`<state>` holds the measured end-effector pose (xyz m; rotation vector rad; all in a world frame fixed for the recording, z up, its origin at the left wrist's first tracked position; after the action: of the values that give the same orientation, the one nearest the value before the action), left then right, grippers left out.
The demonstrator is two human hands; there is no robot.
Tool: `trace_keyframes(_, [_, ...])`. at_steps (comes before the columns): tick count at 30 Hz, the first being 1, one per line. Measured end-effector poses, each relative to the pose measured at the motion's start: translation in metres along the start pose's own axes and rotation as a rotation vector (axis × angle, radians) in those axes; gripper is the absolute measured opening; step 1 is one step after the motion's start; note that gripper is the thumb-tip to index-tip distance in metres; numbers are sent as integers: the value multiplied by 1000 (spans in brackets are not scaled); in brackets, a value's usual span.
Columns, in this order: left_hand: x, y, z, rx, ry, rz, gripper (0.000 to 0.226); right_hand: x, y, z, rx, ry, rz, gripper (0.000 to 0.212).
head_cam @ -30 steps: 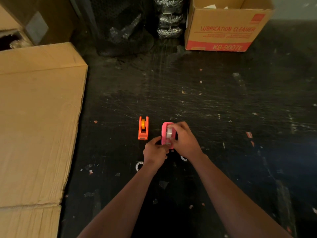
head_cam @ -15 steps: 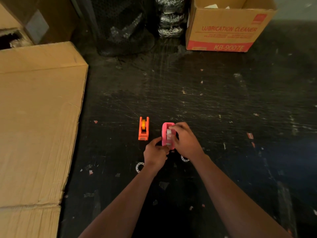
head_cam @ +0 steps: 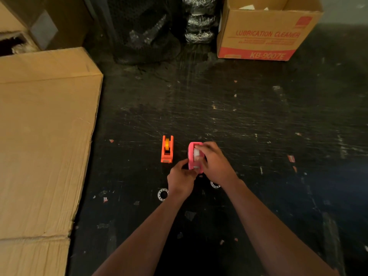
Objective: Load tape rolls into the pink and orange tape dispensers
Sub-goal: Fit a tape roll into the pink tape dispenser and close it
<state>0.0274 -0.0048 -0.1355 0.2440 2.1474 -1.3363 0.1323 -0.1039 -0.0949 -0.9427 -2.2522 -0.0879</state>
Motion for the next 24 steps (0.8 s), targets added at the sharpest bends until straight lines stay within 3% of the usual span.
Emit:
trace_keyframes(7, [-8,-7,-3,-16,59,41,44,1,2,-1,-39,-10,16,47])
trace_keyframes(18, [-19,-14,-18,-132,288,75,47,-20,-8,3,-32,153,133,71])
trace_keyframes(24, [-44,-12,-16,-135,324,179,39,-21,-15,-1,-137,291,174,58])
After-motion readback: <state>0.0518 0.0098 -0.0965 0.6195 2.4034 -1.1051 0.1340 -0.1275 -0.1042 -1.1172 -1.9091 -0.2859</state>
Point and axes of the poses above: each hand's wrist, its own y-axis towards the middle knuckle, its own z-axis out of the palm, x = y × z, the point moved 9 cm from there along y, towards the middle knuckle, and after that the axes turned 15 degrees about -z, right-handed, at the moved point
